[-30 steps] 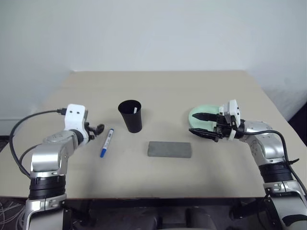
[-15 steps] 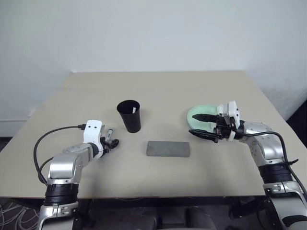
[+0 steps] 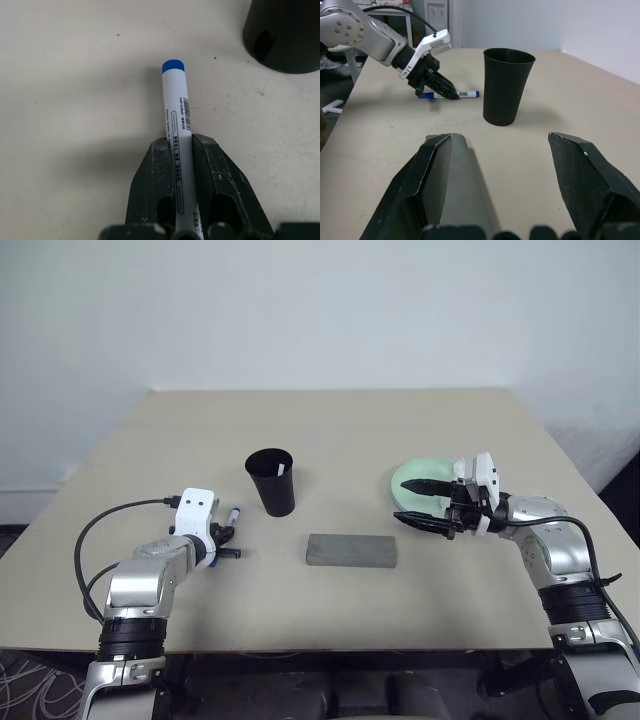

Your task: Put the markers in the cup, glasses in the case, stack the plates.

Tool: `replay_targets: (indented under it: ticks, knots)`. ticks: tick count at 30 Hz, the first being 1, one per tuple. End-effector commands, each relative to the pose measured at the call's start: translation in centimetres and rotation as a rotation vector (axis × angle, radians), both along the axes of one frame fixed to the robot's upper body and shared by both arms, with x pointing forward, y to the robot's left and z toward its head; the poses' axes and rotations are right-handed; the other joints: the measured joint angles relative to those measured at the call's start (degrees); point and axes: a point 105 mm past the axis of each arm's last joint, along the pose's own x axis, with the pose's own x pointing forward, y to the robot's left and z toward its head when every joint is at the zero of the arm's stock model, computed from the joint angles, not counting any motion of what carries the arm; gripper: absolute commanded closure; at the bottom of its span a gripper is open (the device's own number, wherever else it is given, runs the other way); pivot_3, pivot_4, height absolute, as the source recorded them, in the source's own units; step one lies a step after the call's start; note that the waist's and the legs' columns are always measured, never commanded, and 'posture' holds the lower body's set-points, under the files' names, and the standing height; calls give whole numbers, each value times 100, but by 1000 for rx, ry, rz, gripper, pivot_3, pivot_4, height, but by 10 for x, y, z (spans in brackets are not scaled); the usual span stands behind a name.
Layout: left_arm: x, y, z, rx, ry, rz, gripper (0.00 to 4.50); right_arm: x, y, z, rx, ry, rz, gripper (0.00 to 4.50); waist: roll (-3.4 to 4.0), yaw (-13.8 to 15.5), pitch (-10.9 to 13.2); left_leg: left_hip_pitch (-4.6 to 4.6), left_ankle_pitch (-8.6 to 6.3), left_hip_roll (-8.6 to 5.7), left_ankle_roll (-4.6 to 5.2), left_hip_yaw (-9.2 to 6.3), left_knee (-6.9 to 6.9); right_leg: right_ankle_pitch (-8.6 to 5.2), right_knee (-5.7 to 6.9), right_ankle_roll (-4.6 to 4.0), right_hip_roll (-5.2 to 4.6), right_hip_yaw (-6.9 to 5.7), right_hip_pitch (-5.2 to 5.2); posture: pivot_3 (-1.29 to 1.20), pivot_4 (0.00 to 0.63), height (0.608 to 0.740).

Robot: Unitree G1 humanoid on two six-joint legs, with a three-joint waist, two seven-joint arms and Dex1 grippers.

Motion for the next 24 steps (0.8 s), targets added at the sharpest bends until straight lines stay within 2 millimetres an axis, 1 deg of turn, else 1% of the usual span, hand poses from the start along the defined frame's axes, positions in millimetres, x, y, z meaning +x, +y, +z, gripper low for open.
replay_targets:
  ticks: [1,4,7,10,11,13,16,18,20,24]
  knots:
    - [9,5,20,34,-88,8,4364,2,-1,10,10,-49,-6,1174,0,-1,0,0,0,1,0,0,0,0,0,-1,0,0,0,0,0,740]
    - [18,13,37,28,-198,47,4364,2,0,10,9,-49,-6,1174,0,-1,0,0,1,4,-1,1,0,1,-1,-2,3,0,0,0,0,740]
    - [29,19,66,14,-379,82,4364,3,0,10,8,-49,-4,1174,0,0,0,-1,2,12,-6,1,-1,6,-4,-9,8,-1,-1,0,0,740]
    - [38,21,114,-18,-656,115,4364,3,0,12,10,-52,-1,1174,-1,19,0,-2,6,15,-15,1,-1,19,-6,-30,9,-3,-1,0,0,740]
    - [39,22,128,-29,-731,129,4364,3,0,13,12,-53,-1,1174,-2,21,-1,-3,7,16,-15,1,0,23,-9,-36,9,-5,-1,0,0,740]
    - [41,20,148,-53,-838,124,4364,4,-1,17,25,-59,-7,1174,-2,18,-1,-4,8,16,-17,4,1,25,-10,-38,8,-5,0,0,0,740]
    - [46,4,172,-79,-964,44,4364,1,-2,27,76,-48,-4,1174,-2,20,-1,-3,9,17,-18,8,2,27,-10,-38,11,-3,1,0,0,740]
    - [51,-10,181,-108,-1012,-25,4364,-2,-2,29,84,-40,4,1174,-2,20,-1,-3,9,17,-16,7,3,28,-11,-38,13,-4,3,0,0,740]
    - [57,-26,184,-143,-1038,-97,4364,-4,-2,29,80,-39,2,1174,-3,19,-2,-3,17,18,-1,7,5,28,-11,-38,16,-4,6,0,0,740]
    - [65,-54,183,-195,-1058,-214,4364,-3,-3,29,81,-44,-18,1174,-4,18,-2,-5,17,26,13,14,20,25,-14,-20,28,0,10,0,0,740]
